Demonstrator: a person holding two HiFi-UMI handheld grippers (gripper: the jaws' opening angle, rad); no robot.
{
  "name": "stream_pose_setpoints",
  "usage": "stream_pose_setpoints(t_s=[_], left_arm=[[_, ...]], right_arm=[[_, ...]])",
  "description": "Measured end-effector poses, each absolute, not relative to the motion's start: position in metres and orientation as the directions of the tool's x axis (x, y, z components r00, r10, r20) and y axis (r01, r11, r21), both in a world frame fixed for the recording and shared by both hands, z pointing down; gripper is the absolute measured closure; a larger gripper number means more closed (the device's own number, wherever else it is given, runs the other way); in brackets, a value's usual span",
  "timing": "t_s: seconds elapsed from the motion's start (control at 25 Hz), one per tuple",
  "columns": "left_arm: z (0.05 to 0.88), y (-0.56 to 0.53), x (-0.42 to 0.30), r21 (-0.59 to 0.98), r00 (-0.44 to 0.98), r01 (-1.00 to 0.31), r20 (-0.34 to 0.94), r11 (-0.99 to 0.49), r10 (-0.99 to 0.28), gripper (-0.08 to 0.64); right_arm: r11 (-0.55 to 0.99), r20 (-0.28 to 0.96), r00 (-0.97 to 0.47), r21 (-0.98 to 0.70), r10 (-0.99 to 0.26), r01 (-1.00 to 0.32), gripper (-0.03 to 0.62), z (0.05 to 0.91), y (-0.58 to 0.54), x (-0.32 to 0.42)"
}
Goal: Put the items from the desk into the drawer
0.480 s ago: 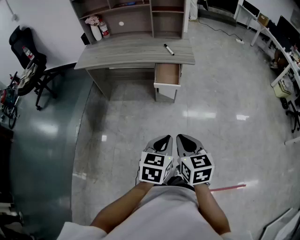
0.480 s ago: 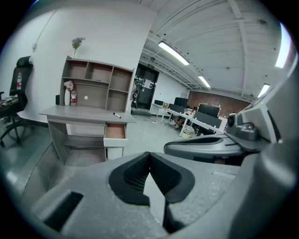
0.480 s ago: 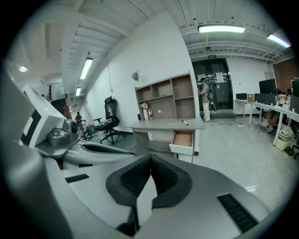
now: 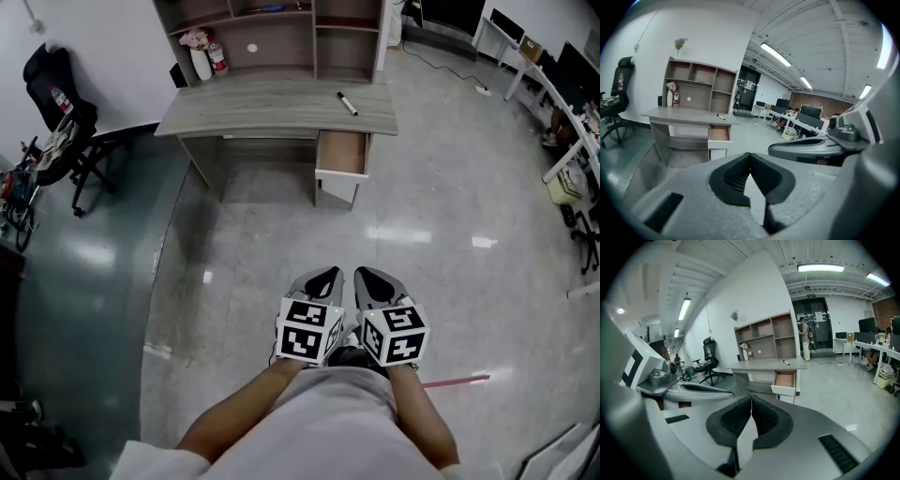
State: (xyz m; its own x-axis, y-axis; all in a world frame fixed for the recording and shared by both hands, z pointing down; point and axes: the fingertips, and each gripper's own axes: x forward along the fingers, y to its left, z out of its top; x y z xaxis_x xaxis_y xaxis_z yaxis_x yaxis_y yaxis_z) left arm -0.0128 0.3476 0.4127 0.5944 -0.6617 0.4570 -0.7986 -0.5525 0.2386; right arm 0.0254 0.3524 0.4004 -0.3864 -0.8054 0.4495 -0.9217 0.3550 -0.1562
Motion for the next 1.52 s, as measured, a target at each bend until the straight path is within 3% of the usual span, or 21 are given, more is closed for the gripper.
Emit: stream_pose_setpoints(t_s=[0.68, 1.52], left_arm=[[0.421, 0.289, -0.002, 0.228, 0.582, -0.806, 0.477, -0.546, -0.659, 0.557], [0.432, 0.138, 0.08, 0.196, 0.518, -0.841, 0.559, -0.504, -0.647, 0.557]], right_arm=[[0.366, 0.447, -0.414, -0.194, -0.793, -0.91, 0.589, 0.412, 0.291, 0.038], [0.408, 0.47, -0.485, -0.263, -0.737, -0.875, 0.589, 0.423, 0.137, 0.112]])
